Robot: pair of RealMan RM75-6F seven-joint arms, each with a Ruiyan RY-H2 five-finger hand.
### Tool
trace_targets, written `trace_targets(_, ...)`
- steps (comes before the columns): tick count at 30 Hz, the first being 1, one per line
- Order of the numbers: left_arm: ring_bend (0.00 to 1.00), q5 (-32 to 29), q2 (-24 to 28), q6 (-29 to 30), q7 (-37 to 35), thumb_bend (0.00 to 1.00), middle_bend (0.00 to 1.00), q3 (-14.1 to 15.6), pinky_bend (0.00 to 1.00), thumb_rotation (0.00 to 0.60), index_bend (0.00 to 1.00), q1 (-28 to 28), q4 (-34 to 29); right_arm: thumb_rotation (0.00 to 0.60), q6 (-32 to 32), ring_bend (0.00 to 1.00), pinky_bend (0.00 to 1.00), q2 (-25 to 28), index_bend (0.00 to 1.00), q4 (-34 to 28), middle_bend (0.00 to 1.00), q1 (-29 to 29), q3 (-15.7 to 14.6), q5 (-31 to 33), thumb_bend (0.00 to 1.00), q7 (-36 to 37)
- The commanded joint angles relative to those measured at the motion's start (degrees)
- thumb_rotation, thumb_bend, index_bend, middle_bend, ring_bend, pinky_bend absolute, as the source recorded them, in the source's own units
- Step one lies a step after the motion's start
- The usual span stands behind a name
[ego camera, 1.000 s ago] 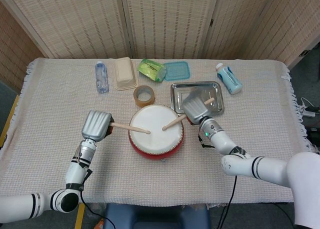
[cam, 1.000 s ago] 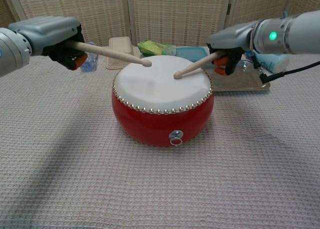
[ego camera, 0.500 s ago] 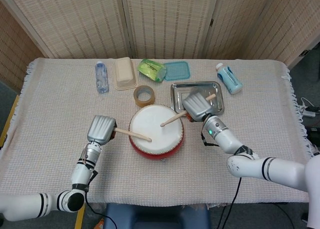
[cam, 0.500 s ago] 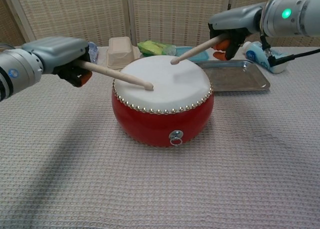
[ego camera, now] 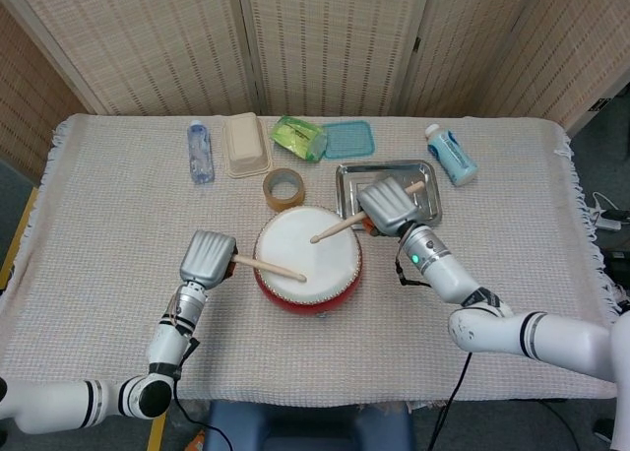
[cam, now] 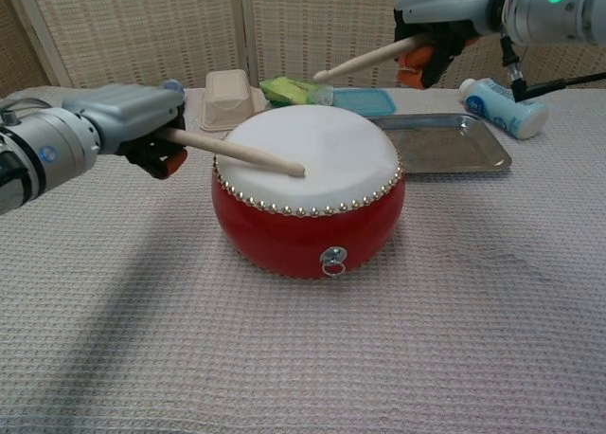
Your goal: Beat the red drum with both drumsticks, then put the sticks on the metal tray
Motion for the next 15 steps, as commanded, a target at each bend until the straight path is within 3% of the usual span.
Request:
trace_targets(1,1.0,-0.81,-0.66,-0.12,0.68,0.65,1.0,0.11,1.0,0.6,1.0,-0.38,0.71,0.6,0.04,1.0,1.0,0.87,1.0,-0.81,1.0,-0.78,0.6,-1.09,0.48,1.12)
trace_targets(3,1.0,-1.53,-0.62,1.03,-0.22,0.65,1.0,-1.28,1.0,0.6,1.0,-0.13,0.41,0.6,-1.76,1.0,1.0,0.06,1.0,0.41,1.0,-0.65,-0.86,-1.07,0.48,0.12)
trace_targets(5,1.0,-1.4,1.6,3.22,-4.14,0.66,1.0,-4.28,1.0,0.6,1.0,1.25,-3.61,0.6,-5.22,1.0,1.0,-4.2,1.0,5.81,1.0,0.52,-4.31,1.42,0.48,-3.76)
trace_targets(8,1.0,-2.16,3.69,2.91,-5.85,0.65,1.0,-5.41,1.0,0.6,1.0,1.85,-6.73,0.6,-6.15,1.0,1.0,-7.52,1.0,9.56,1.0,1.6,-6.09,4.48,0.48,-7.25)
trace_targets(10,1.0,-2.22,3.94,2.86,-5.51,0.65,1.0,-5.23,1.0,0.6,1.0,1.7,-7.03,0.6,-5.72,1.0,1.0,-8.26,1.0,10.08,1.0,1.88,-6.14,5.48,0.48,-8.12)
trace_targets(15,1.0,-3.1,0.87,2.78,-2.62,0.65,1.0,-3.09,1.0,0.6,1.0,0.59,-3.65,0.6,-2.43,1.0,1.0,-4.74,1.0,5.27,1.0,0.76,-2.4,2.99,0.48,-4.28)
